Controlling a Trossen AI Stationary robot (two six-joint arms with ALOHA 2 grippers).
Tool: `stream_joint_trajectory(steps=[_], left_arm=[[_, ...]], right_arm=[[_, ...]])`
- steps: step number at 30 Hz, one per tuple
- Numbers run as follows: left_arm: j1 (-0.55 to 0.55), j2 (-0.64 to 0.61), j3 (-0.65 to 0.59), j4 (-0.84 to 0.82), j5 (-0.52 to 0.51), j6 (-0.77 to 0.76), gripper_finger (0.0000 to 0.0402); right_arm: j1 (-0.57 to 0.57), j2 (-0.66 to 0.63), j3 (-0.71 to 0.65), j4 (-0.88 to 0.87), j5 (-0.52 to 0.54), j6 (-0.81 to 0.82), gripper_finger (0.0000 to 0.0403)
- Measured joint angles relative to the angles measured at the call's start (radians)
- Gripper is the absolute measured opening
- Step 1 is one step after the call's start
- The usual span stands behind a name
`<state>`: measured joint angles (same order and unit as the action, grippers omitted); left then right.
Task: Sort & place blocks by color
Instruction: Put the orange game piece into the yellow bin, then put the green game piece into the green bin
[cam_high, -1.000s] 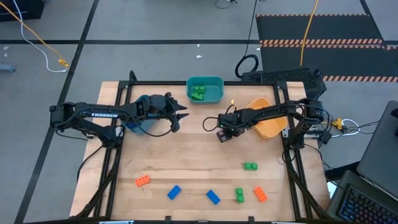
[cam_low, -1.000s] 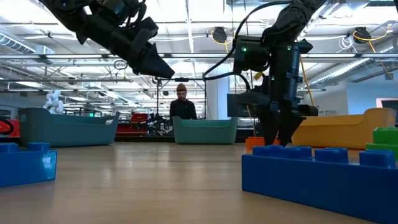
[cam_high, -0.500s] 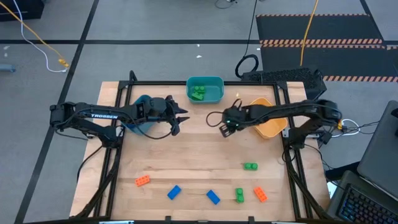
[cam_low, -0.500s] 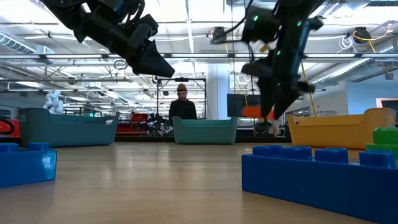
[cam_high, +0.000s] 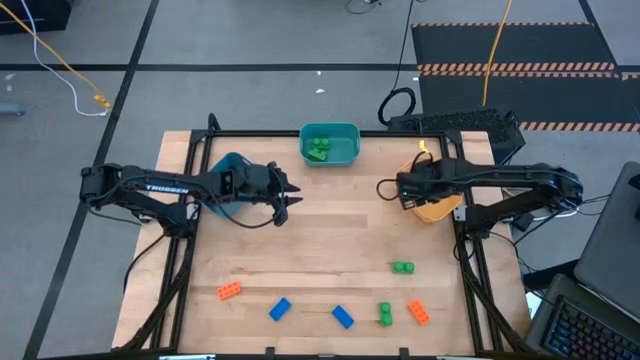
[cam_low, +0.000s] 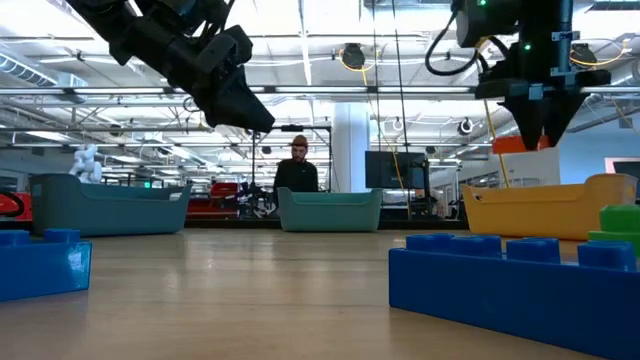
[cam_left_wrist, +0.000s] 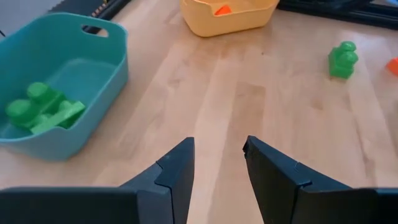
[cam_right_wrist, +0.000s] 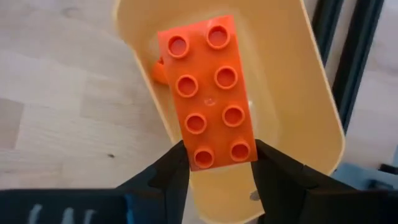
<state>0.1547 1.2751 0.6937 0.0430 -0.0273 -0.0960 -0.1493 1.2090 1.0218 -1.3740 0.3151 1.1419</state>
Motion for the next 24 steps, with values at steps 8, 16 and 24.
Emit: stream_joint_trajectory(steps=[8,16,24], left_arm=[[-0.059,0.000,0.000,-0.001,-0.026,-0.070,0.0145],[-0.144,0.000,0.000,-0.018,-0.109,-0.153,0.0145],[-0.225,0.000,0.000,-0.016,-0.132,-0.219,0.0145]], right_arm=[[0.000,-0.007,-0.016,0.010,0.026,-0.162,0.0232],[0.000,-0.006,-0.086,0.006,0.023,-0.250,0.0264],[0.024,-0.066,-0.086,0.159,-0.082,-0.421,0.0247]])
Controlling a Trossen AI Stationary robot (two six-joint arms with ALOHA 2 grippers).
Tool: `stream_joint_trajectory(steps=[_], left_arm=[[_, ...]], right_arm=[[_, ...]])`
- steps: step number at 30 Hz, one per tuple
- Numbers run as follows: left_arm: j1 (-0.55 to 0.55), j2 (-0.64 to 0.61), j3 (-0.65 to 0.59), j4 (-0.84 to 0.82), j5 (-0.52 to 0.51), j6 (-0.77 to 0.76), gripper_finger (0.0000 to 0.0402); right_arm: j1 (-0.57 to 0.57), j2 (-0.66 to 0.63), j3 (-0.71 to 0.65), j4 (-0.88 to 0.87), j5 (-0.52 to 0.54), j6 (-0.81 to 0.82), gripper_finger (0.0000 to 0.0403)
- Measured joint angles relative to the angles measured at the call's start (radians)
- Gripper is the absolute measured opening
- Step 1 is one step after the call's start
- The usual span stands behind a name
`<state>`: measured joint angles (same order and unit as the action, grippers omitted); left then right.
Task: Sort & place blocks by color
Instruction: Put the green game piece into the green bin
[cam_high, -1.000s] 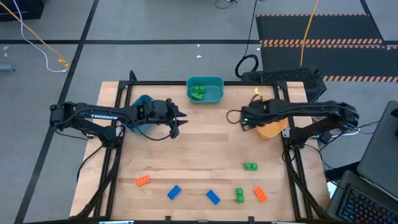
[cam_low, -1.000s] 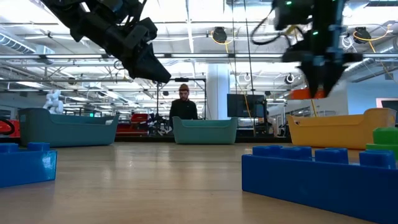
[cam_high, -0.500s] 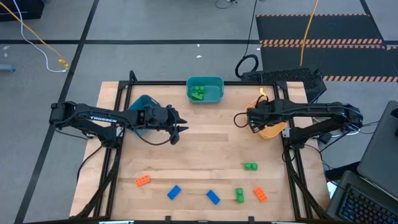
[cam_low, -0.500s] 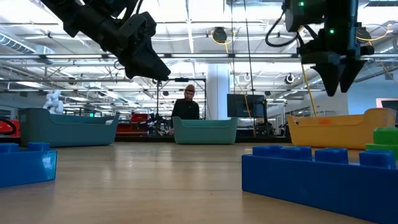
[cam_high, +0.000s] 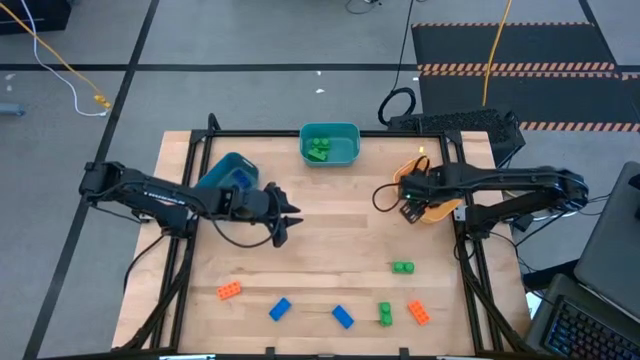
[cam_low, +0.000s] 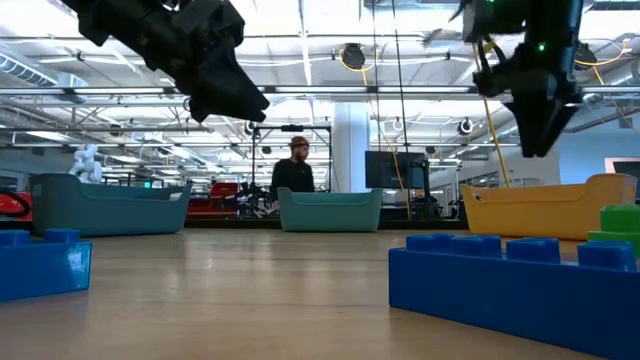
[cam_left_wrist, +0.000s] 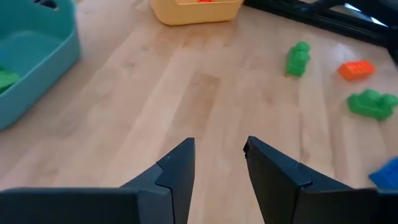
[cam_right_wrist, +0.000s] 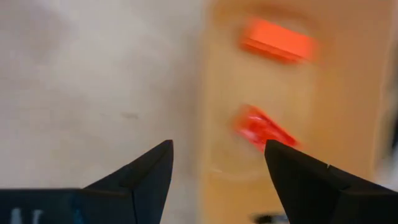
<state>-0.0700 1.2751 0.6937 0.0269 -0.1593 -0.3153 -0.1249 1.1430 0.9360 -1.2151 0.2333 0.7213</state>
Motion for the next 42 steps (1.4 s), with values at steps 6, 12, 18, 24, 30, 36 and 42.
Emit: stream_joint_trajectory(steps=[6,12,18,24,30,36,42], left_arm=[[-0.021,0.000,0.000,0.051,0.026,0.044,0.0145],[-0.022,0.000,0.000,0.125,0.027,0.083,0.0145],[-0.006,0.000,0.000,0.222,0.028,0.177,0.0145],[0.057,0.000,0.000,0.245,0.028,0.236,0.0145],[0.148,0.000,0.000,0.248,0.028,0.223,0.0145],[0.180,0.000,0.000,0.248,0.028,0.231,0.0145],[0.184,0.000,0.000,0.279,0.028,0.256,0.0145]], right_arm=[[0.064,-0.056,0.000,0.159,-0.128,-0.122,0.0240],[0.194,-0.059,-0.020,0.188,-0.214,-0.183,0.0240],[0.361,-0.058,-0.105,0.346,-0.260,-0.115,0.0240],[0.502,-0.046,-0.154,0.389,-0.288,-0.014,0.0240],[0.579,0.029,-0.156,0.448,-0.267,-0.073,0.0240],[0.586,0.147,-0.156,0.460,-0.260,-0.195,0.0240],[0.585,0.232,-0.156,0.531,-0.260,-0.191,0.0240]])
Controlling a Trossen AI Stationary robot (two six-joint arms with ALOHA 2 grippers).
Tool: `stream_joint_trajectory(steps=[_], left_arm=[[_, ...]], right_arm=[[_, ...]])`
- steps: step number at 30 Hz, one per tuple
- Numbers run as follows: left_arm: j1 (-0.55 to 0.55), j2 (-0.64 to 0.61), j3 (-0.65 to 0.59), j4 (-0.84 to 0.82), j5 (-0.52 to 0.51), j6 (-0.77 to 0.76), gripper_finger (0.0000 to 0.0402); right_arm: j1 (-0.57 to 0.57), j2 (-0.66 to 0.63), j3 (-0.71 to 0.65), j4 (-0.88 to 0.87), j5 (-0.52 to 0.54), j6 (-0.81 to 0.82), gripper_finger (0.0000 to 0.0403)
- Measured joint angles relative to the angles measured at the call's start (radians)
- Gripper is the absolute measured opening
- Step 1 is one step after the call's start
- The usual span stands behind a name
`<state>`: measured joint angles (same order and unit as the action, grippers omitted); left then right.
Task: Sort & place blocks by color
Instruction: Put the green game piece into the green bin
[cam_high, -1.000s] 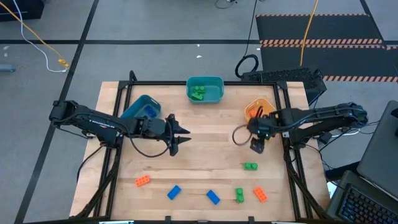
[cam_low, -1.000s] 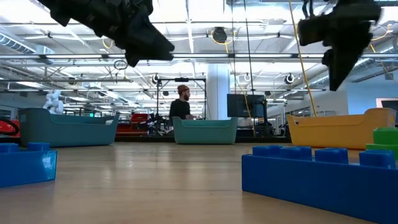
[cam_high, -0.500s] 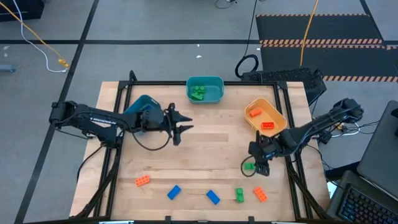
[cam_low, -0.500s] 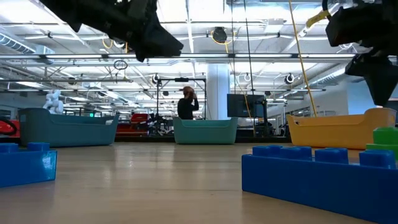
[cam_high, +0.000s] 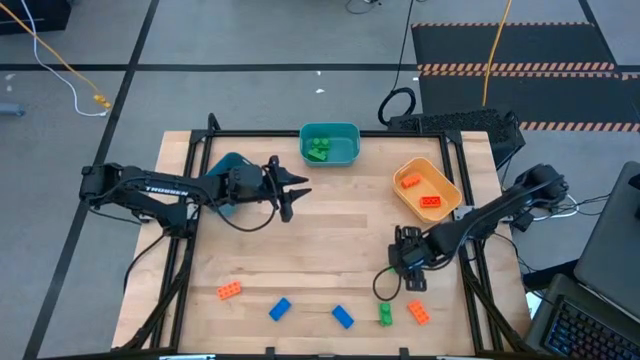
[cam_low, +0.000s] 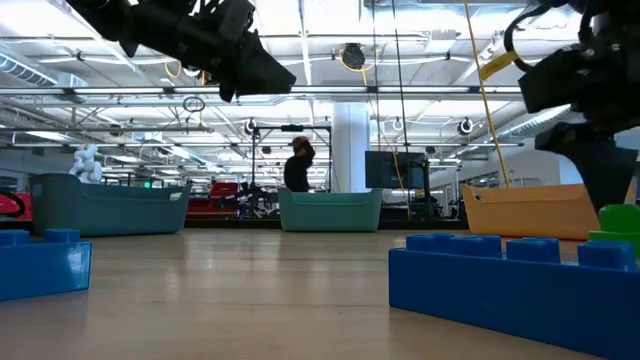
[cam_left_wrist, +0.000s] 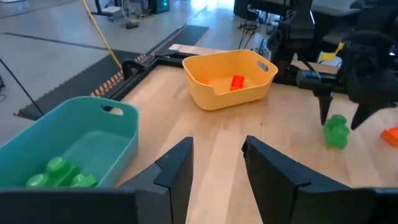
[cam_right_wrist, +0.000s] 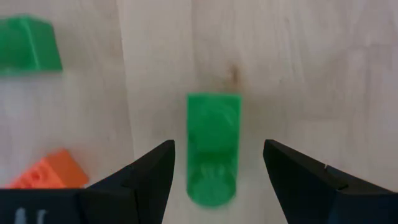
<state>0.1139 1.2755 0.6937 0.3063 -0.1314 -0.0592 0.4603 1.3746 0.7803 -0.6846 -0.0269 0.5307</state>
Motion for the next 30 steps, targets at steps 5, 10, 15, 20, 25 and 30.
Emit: stream_joint_trajectory(steps=[5,10,15,20,25,30], left_arm=[[-0.005,0.000,0.000,-0.007,0.001,-0.024,0.0145],[-0.016,0.000,0.000,-0.036,0.004,-0.013,0.0145],[-0.011,0.000,0.000,-0.044,0.003,0.006,0.0145],[0.004,0.000,0.000,-0.031,0.002,0.014,0.0145],[0.027,0.000,0.000,0.031,0.003,0.040,0.0145],[0.078,0.006,0.002,0.188,0.017,0.021,0.0145]], right_arm=[[0.000,0.059,-0.052,0.142,-0.001,0.064,0.0240],[0.000,0.096,-0.095,0.203,0.012,0.108,0.0238],[-0.017,0.075,-0.094,0.202,0.121,-0.053,0.0188],[-0.102,0.031,-0.056,0.216,0.250,-0.335,0.0122],[-0.229,-0.020,-0.024,0.325,0.414,-0.601,0.0122],[-0.391,-0.071,-0.021,0.600,0.524,-0.836,0.0122]])
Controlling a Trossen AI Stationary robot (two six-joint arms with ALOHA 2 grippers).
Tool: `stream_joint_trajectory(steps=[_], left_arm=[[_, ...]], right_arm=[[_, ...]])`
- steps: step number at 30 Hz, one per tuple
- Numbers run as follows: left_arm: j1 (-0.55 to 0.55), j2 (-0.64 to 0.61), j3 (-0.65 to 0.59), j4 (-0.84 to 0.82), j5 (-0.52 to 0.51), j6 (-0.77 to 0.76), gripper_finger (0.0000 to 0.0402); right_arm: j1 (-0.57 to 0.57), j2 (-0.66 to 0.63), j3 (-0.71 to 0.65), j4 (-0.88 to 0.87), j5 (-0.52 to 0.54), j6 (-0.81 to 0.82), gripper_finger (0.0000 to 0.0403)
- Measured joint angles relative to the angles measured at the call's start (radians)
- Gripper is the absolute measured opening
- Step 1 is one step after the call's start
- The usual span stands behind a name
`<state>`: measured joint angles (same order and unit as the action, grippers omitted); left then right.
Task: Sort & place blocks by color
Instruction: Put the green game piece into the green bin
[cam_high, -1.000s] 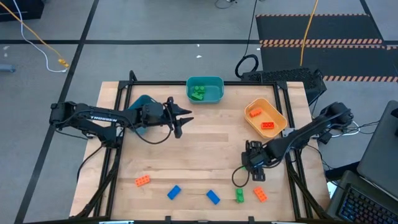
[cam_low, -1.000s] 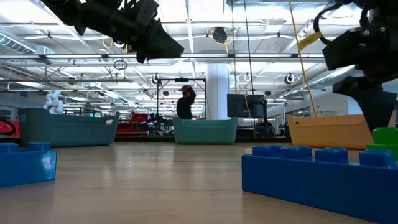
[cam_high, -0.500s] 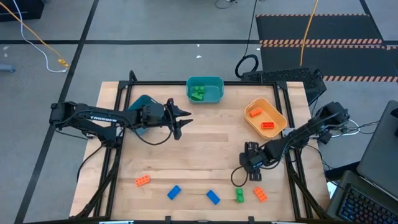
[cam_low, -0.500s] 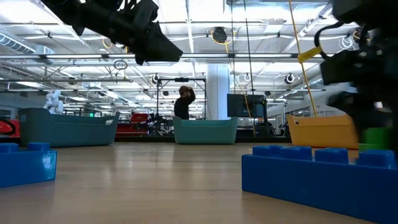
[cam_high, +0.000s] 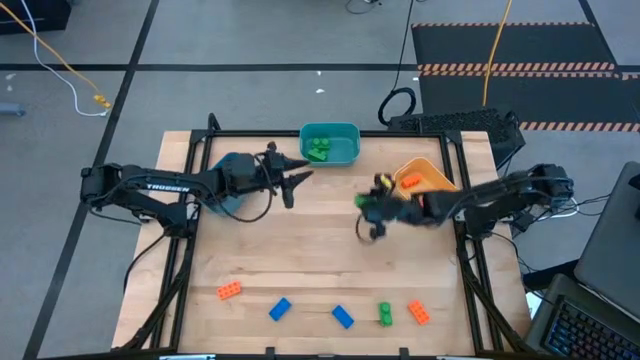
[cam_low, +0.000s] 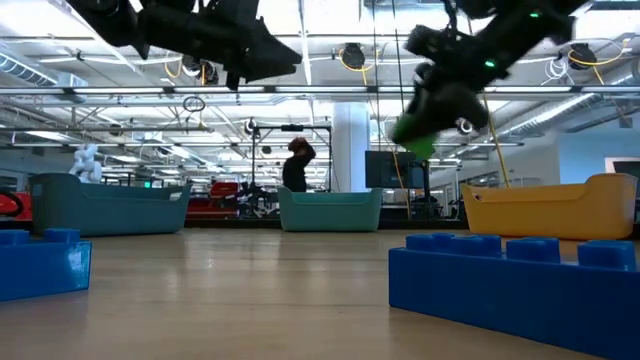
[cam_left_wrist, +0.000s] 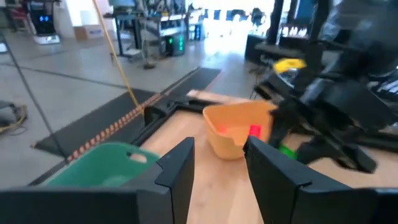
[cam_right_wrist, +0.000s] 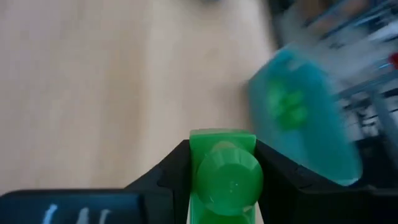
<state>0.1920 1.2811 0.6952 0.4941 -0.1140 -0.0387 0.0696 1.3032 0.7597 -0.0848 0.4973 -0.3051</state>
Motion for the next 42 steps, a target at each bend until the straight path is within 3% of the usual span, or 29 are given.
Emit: stream_joint_trajectory(steps=[5,14,18,24,32,42], left_arm=[[0.058,0.002,0.000,0.056,0.092,-0.008,0.0145],[0.089,0.002,0.000,0.060,0.096,0.067,0.0145],[0.088,0.004,-0.001,-0.005,0.097,0.119,0.0145],[0.107,0.036,-0.002,0.031,0.097,0.162,0.0145],[0.142,0.042,-0.002,-0.003,0.096,0.106,0.0145],[0.143,0.042,-0.002,-0.036,0.091,0.010,0.0145]], right_arm=[[-0.129,-0.018,0.000,0.217,-0.016,-0.119,0.0122],[-0.347,0.026,0.000,0.452,-0.245,-0.137,0.0122],[-0.433,0.088,0.000,0.576,-0.373,-0.131,0.0122],[-0.528,0.207,0.000,0.759,-0.505,-0.098,0.0122],[-0.581,0.314,0.000,0.828,-0.527,-0.074,0.0122],[-0.622,0.343,0.001,0.935,-0.518,-0.036,0.0168]])
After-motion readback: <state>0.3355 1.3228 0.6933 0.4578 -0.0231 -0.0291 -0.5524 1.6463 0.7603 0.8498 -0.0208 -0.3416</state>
